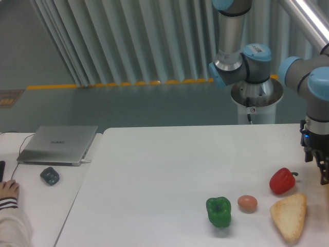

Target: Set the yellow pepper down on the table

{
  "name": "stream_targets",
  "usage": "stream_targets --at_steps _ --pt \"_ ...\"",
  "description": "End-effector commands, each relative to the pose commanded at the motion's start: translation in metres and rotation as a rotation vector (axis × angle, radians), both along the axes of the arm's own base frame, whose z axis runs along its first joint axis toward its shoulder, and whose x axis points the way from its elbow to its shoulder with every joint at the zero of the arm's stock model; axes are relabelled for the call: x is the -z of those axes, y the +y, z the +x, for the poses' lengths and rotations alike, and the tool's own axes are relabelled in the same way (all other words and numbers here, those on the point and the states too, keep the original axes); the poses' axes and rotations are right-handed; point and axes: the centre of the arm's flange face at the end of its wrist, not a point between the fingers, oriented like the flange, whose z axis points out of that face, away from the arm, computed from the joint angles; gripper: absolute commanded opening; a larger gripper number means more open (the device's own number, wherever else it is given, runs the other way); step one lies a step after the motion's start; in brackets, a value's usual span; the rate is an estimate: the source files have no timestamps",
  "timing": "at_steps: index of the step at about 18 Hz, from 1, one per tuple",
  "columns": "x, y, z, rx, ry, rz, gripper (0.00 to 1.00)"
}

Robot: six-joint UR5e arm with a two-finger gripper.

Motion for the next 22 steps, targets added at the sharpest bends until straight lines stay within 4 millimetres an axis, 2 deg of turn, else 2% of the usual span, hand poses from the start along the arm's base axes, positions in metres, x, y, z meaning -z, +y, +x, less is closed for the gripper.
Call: stream_targets --at_steps 5,7,9,10,12,16,20,22 --pt "0.005 0.006 -0.01 -0.169 -0.018 0.016 1.0" --pt "0.013 0.01 -0.017 -0.325 -0.044 0.034 1.0" --pt "0.01 0.015 -0.024 -0.402 -0.051 0.058 1.0" --pt "0.013 0.014 -0.028 -0.45 -0.081 0.082 1.0" --pt "0.013 0.001 -0.049 -0.562 -0.126 0.165 1.0" --pt "0.02 -0.017 -0.08 -0.612 -0.165 0.215 1.0" --pt "0.021 -0.009 -0.098 -0.6 -0.127 0.24 1.0" --pt "0.026 -0.012 -0.104 -0.583 -0.123 0.236 1.0"
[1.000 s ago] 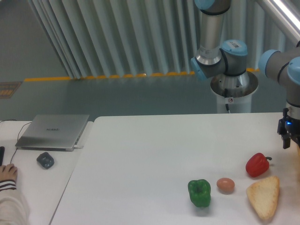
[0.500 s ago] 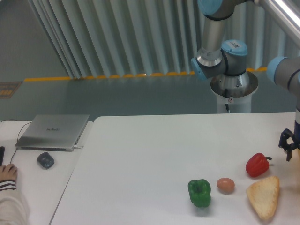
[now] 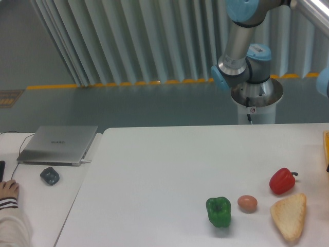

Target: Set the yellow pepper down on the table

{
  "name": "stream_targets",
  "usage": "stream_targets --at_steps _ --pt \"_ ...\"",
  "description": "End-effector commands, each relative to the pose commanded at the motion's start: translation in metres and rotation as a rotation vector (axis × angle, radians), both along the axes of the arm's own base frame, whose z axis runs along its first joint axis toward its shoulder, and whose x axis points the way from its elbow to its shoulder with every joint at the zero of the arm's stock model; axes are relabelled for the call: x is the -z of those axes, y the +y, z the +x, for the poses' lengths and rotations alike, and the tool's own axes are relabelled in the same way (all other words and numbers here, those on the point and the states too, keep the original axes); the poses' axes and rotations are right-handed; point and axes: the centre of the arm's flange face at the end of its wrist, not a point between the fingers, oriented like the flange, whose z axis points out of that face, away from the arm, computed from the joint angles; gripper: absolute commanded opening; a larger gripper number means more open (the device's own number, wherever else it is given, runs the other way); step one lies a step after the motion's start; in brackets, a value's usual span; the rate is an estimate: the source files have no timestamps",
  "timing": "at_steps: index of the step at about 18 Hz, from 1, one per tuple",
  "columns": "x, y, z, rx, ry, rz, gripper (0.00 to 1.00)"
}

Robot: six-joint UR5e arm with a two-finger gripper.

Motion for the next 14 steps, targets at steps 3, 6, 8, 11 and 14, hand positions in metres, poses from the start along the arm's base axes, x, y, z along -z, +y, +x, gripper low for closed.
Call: stream_targets --at_steps 3,6,8,11,14 --pt "0.009 -0.008 -0.008 0.013 -0.006 -0.009 1.0" --pt "0.024 -0.011 -0.013 -0.026 -0.038 -0.011 1.0" --pt "0.038 -0.017 -0.02 -0.076 -0.069 -0.014 1.0" --pt "0.045 -0.018 -0.021 -0.084 -0.08 -0.018 1.0" --pt "0.048 -0.021 -0.023 -0.094 -0.086 -0.018 1.0"
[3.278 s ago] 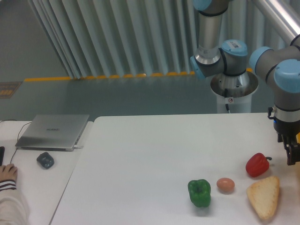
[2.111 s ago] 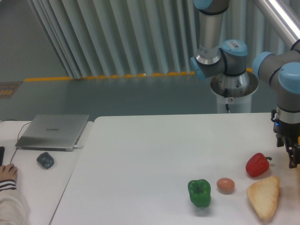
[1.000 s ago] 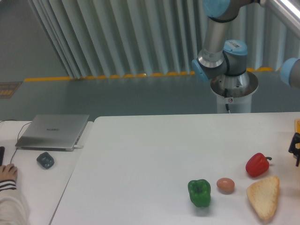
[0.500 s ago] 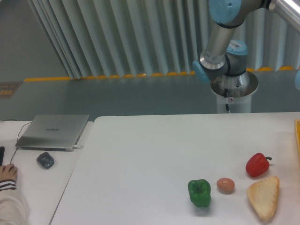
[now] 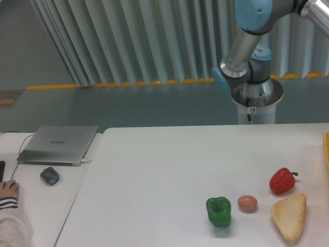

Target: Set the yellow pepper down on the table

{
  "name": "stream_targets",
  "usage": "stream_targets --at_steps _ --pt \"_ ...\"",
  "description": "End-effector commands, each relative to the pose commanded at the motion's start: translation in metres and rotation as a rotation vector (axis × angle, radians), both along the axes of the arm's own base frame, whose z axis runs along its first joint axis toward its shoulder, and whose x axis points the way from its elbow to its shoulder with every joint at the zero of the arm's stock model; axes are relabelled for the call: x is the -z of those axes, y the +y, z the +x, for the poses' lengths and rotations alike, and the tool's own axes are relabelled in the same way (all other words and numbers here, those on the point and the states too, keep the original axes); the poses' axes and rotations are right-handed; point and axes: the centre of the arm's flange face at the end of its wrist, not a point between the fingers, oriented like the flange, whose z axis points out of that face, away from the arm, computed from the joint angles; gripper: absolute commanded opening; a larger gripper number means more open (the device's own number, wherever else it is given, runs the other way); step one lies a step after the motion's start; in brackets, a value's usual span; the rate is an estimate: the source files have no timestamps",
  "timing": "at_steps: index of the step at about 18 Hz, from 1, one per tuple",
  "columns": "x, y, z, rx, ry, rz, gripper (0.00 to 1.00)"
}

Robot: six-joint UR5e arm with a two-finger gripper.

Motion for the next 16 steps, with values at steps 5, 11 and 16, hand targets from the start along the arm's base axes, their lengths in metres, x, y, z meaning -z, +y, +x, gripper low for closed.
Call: stream_targets --at_steps 5,11,16 --pt "0.01 0.0 0.001 -0.022 -0.021 -0.005 1.0" --pt "0.019 -0.001 0.004 -0.012 -0.035 -0.016 1.0" --pt "0.018 -0.001 0.004 -0.011 -0.033 -0.015 0.66"
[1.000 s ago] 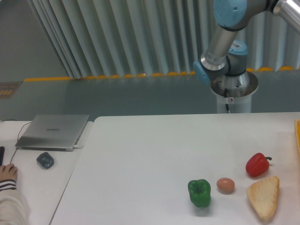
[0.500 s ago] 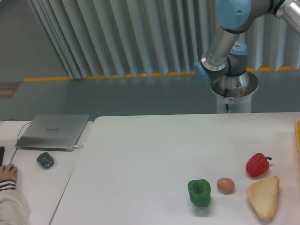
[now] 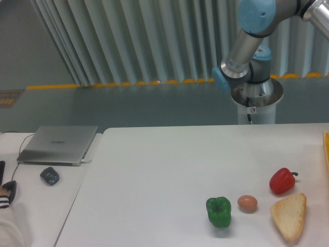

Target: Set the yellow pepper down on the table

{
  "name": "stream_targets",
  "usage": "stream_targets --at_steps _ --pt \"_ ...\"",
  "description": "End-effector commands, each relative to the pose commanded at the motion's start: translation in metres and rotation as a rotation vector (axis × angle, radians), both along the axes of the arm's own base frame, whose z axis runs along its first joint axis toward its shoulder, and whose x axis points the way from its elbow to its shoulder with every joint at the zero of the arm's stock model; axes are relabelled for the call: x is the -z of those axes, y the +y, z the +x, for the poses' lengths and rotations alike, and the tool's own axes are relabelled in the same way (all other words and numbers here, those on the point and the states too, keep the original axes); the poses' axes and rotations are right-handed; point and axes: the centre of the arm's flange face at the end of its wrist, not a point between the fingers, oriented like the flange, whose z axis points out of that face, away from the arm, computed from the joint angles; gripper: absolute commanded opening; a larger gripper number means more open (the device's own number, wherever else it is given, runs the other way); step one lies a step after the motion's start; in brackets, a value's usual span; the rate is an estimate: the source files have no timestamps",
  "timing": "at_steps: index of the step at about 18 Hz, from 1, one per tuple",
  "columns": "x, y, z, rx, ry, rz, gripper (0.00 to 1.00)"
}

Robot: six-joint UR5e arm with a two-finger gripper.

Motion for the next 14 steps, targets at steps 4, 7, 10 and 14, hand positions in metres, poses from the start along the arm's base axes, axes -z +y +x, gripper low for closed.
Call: stream_targets --at_steps 4,7,10,14 --pt "-0.013 0.001 -0.001 0.001 0.016 0.002 0.47" --pt "-0.016 0.001 -0.001 0.001 0.02 0.005 0.42" --pt "-0.024 -0.001 -0.001 0.0 0.01 0.004 0.38" --pt "-0.056 -0.007 -0.003 0.048 -0.01 0.025 0.38"
